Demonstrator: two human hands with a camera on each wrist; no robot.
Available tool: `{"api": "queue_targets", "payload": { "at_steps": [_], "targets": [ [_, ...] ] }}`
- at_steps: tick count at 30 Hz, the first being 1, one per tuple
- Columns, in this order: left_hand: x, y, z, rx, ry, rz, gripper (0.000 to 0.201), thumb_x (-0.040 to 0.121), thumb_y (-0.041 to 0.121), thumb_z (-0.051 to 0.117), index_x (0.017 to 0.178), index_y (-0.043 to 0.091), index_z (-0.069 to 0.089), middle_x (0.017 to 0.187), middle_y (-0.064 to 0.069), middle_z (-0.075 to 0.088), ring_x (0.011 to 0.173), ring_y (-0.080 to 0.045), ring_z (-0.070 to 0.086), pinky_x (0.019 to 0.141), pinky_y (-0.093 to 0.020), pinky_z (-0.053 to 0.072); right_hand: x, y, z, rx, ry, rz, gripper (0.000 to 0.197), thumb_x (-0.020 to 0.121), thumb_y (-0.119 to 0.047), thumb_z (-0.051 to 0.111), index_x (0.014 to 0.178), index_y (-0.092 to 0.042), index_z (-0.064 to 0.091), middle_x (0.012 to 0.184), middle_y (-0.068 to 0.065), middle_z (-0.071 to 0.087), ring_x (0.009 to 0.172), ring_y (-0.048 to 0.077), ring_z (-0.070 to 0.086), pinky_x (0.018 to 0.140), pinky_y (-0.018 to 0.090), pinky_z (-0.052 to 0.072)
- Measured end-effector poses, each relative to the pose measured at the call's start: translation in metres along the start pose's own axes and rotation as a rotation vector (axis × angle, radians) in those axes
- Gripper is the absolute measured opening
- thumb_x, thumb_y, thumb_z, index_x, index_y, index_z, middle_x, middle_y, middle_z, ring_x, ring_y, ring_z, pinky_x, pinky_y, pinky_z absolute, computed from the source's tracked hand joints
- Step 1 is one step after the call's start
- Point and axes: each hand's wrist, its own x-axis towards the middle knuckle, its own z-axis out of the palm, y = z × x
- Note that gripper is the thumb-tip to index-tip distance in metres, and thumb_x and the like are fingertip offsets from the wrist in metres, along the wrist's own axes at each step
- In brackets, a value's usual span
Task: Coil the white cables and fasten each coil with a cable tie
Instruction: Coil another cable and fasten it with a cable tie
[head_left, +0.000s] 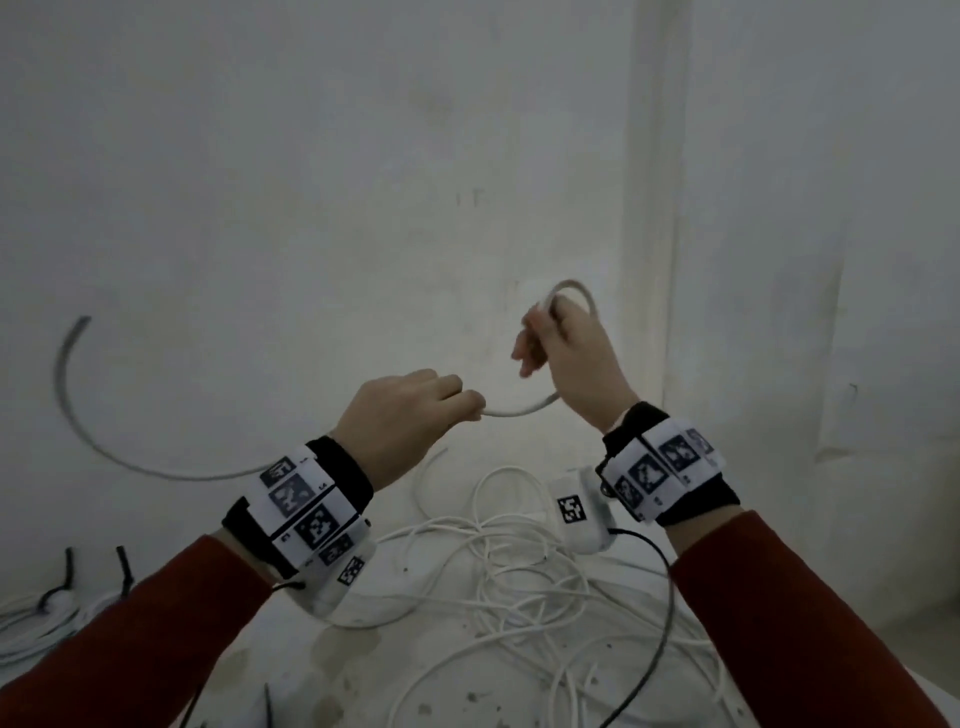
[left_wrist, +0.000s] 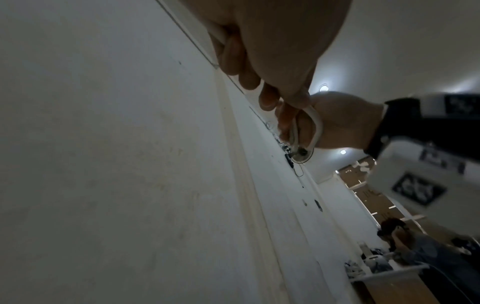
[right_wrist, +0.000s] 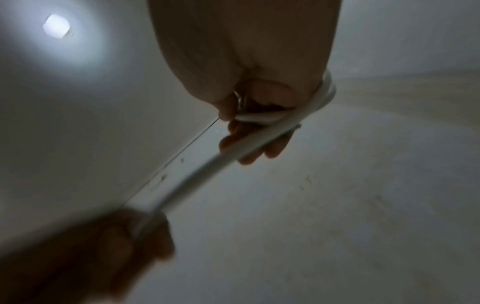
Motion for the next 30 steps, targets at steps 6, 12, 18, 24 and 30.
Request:
{"api": "queue_targets", "payload": {
  "at_steps": [6, 12, 18, 24, 30],
  "targets": [
    [-0.013, -0.04, -0.022, -0.016, -0.117, 0.051, 0.03, 0.093, 0.038, 0.041, 0.084, 0.019, 0.062, 0.066, -0.001, 0.053, 0.052, -0.022, 0.052, 0.037, -0.024, 0.031, -0.037, 0.001, 0.023, -0.286, -0.485, 0.016, 0.032, 0.102, -0.019, 0.041, 0.077, -0.004, 0.054, 0.06, -0.008, 0.057, 0.047, 0.002, 0.046, 0.053, 0.014, 0.036],
    [-0.026, -0.057, -0.031, -0.198, -0.087, -0.024, 0.036, 0.098, 0.05, 0.024, 0.091, 0.024, 0.048, 0.072, 0.0, 0.057, 0.059, -0.021, 0.052, 0.042, -0.029, 0.04, -0.058, -0.006, 0.036, 0.096, -0.537, 0.087, 0.059, 0.097, -0.048, 0.03, 0.061, -0.01, 0.058, 0.047, -0.004, 0.032, 0.044, 0.014, 0.027, 0.048, 0.022, 0.025],
    [-0.058, -0.059, -0.02, -0.384, -0.054, -0.305, 0.045, 0.098, 0.054, 0.02, 0.11, 0.027, 0.054, 0.09, -0.002, 0.067, 0.075, -0.024, 0.062, 0.058, -0.035, 0.05, -0.062, -0.021, 0.03, 0.866, -0.366, 0.338, 0.053, 0.094, -0.043, 0.033, 0.05, -0.018, 0.047, 0.038, -0.009, 0.017, 0.037, 0.011, 0.008, 0.045, 0.027, 0.009],
    [-0.093, -0.036, -0.003, -0.424, -0.21, -0.425, 0.042, 0.092, 0.061, 0.013, 0.127, 0.047, 0.031, 0.095, -0.005, 0.067, 0.08, -0.025, 0.063, 0.064, -0.042, 0.054, -0.057, -0.014, 0.028, 1.651, -0.669, 0.263, 0.046, 0.103, -0.032, 0.028, 0.075, -0.005, 0.052, 0.048, 0.003, 0.03, 0.044, 0.019, 0.025, 0.052, 0.032, 0.026],
    [-0.112, -0.004, 0.0, -0.407, -0.385, -0.416, 0.079, 0.09, 0.0, 0.045, 0.136, 0.047, 0.003, 0.099, -0.002, 0.062, 0.084, -0.02, 0.062, 0.061, -0.033, 0.051, -0.058, -0.019, 0.037, 1.63, -0.131, 0.183, 0.052, 0.102, -0.034, 0.026, 0.063, -0.013, 0.052, 0.043, -0.003, 0.02, 0.04, 0.013, 0.015, 0.045, 0.025, 0.028]
  ]
}}
